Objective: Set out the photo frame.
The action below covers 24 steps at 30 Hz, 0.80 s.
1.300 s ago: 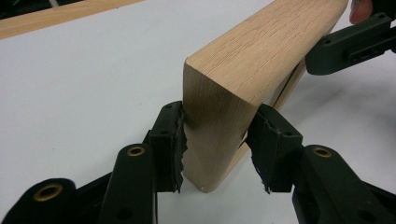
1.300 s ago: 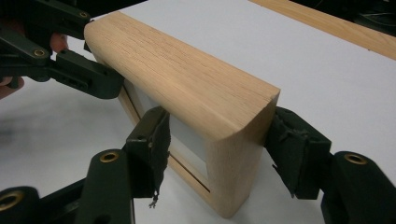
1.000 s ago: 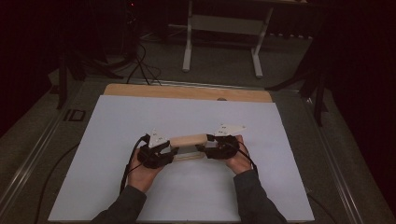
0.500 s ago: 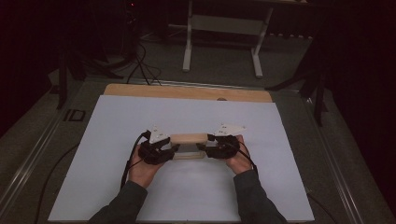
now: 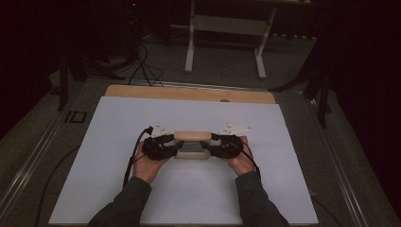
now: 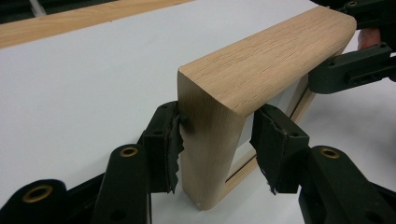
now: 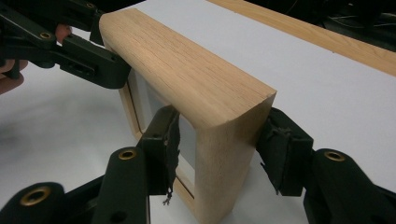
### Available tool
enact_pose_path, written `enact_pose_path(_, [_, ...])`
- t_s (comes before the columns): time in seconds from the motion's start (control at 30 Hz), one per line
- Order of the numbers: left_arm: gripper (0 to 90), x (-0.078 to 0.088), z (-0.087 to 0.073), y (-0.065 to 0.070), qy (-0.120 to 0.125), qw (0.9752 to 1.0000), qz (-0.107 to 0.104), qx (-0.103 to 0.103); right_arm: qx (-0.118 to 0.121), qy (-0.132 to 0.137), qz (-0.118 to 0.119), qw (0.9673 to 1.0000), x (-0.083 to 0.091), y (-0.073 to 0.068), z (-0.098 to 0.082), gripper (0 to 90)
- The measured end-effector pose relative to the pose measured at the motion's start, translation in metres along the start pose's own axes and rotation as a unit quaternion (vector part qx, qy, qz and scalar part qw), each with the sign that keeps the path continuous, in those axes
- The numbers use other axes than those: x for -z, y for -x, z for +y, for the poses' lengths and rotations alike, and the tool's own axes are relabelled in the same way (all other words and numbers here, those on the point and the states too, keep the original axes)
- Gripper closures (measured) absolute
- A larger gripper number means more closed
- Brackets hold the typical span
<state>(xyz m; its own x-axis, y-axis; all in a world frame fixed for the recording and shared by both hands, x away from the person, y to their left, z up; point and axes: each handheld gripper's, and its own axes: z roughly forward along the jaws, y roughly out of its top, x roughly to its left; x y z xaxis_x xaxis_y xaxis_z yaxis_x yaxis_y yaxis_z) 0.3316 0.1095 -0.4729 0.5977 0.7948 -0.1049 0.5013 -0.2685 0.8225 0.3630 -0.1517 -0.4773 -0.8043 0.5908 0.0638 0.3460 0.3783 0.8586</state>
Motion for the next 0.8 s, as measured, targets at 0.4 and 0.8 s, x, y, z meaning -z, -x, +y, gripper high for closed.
enact_pose_path(0.4, [51.6, -0.004, 0.004, -0.008, 0.003, 1.0000, 0.006, 0.006, -0.008, 0.003, -0.011, 0.9999, -0.007, 0.002, 0.005, 50.0])
enact_pose_path(0.8, [57.9, -0.007, 0.008, -0.018, 0.012, 0.9991, 0.026, 0.031, -0.017, 0.006, -0.021, 0.9996, -0.013, 0.003, 0.008, 53.1])
